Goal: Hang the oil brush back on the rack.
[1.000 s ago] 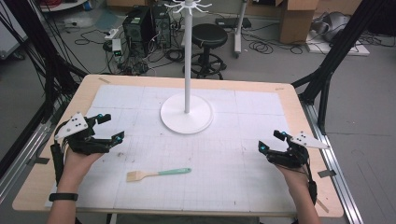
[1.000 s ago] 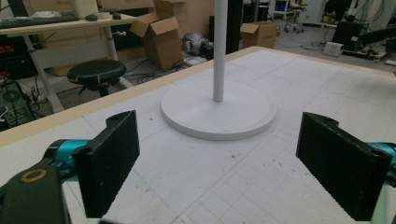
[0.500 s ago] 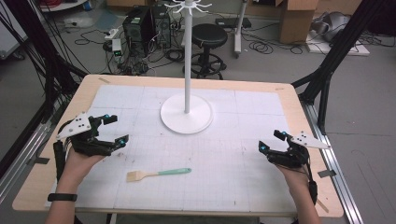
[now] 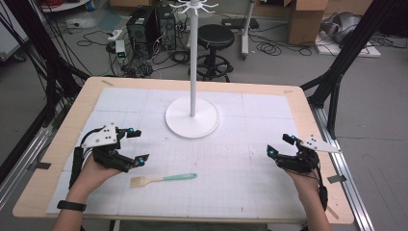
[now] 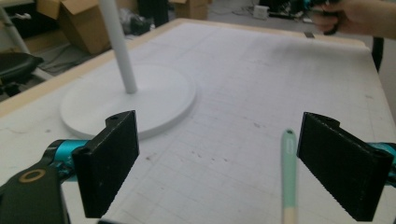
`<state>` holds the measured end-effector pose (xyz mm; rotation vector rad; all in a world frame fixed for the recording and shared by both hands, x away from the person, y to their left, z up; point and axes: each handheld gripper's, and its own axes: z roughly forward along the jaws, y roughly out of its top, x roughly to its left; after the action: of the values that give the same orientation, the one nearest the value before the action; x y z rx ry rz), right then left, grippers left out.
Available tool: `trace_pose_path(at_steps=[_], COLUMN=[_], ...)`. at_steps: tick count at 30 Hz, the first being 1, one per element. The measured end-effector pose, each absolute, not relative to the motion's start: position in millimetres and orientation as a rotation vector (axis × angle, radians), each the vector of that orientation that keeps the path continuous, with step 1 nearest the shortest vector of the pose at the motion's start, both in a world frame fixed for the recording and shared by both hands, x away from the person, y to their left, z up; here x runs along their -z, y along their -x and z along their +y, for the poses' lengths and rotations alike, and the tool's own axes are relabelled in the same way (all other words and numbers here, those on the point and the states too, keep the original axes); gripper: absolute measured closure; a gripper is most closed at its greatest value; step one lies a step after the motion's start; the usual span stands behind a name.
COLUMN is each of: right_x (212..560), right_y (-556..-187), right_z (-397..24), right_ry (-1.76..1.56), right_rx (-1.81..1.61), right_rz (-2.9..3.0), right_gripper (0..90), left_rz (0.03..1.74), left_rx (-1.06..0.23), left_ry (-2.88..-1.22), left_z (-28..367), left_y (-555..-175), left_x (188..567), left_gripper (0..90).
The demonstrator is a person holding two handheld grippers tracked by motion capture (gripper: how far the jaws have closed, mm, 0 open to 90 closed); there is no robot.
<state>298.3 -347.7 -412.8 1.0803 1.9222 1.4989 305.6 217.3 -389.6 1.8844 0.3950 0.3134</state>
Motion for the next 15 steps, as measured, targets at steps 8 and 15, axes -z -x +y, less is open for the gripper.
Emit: trace_pose_path(at_steps=[8,15], right_x=[413.2,413.5], right_y=[-298.6,-298.7], right_z=[-347.2,-347.2], right_ry=[-1.083,-1.079], right_rx=[-1.495,-1.498], right_rz=[1.929,1.93], right_gripper=[14.6,14.6], left_rz=[0.35,0.313], left_rx=[-0.265,-0.252], left_ry=[-1.946,-2.076], left_z=[199.4,182.5], left_y=[-301.3,-296.1], left_x=[398.2,409.7], left_gripper=[13.5,13.5])
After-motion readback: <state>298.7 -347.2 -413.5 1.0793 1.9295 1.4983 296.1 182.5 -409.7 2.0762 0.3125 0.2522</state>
